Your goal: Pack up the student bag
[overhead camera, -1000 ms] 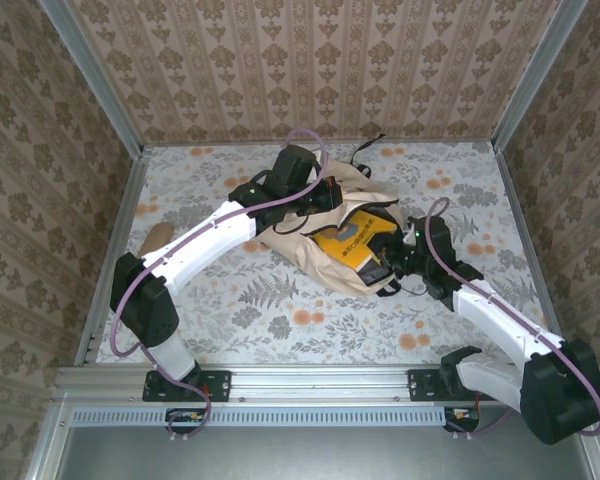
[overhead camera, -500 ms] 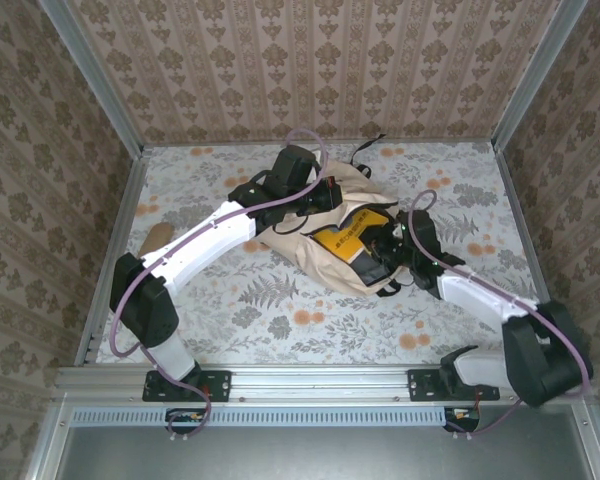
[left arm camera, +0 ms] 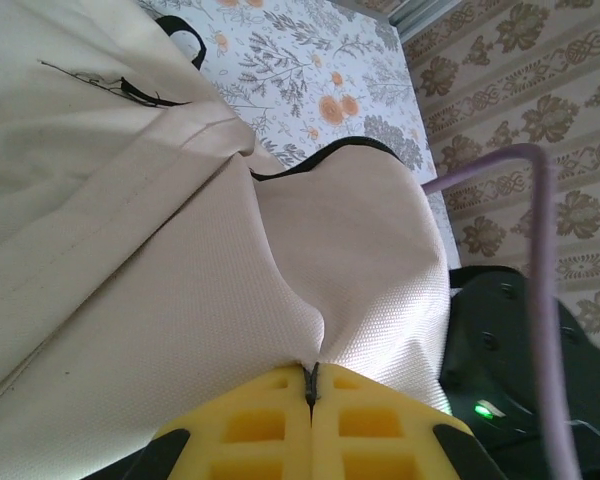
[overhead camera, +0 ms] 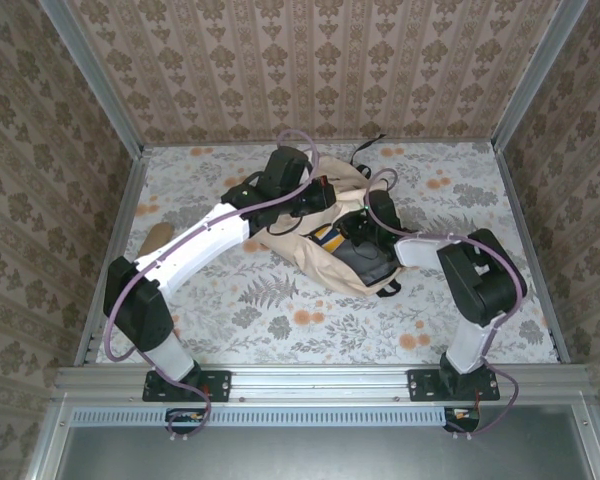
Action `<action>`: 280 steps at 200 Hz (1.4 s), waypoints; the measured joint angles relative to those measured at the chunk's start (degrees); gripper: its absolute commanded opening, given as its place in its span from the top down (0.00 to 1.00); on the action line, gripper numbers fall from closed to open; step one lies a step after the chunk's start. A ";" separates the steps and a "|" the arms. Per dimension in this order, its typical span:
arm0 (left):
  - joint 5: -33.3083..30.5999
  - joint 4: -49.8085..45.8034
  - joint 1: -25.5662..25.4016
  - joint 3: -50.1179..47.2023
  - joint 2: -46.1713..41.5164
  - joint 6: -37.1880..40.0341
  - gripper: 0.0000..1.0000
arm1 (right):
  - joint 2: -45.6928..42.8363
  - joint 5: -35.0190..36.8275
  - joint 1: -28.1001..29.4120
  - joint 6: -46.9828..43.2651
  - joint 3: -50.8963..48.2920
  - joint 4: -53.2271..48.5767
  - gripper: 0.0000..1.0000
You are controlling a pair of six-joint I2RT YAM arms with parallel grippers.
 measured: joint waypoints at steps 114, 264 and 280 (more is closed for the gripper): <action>2.45 0.00 0.92 0.00 0.04 -1.73 1.00 | -18.49 -1.51 -1.75 -4.59 -12.20 -10.93 0.11; -3.28 -4.44 9.81 -22.58 -12.26 -3.72 0.32 | -58.53 24.92 -4.28 -15.67 -14.45 -65.53 0.26; -3.63 -4.33 11.15 -26.49 -14.99 -4.48 0.32 | -58.45 23.74 -4.28 -17.88 -13.27 -65.31 0.25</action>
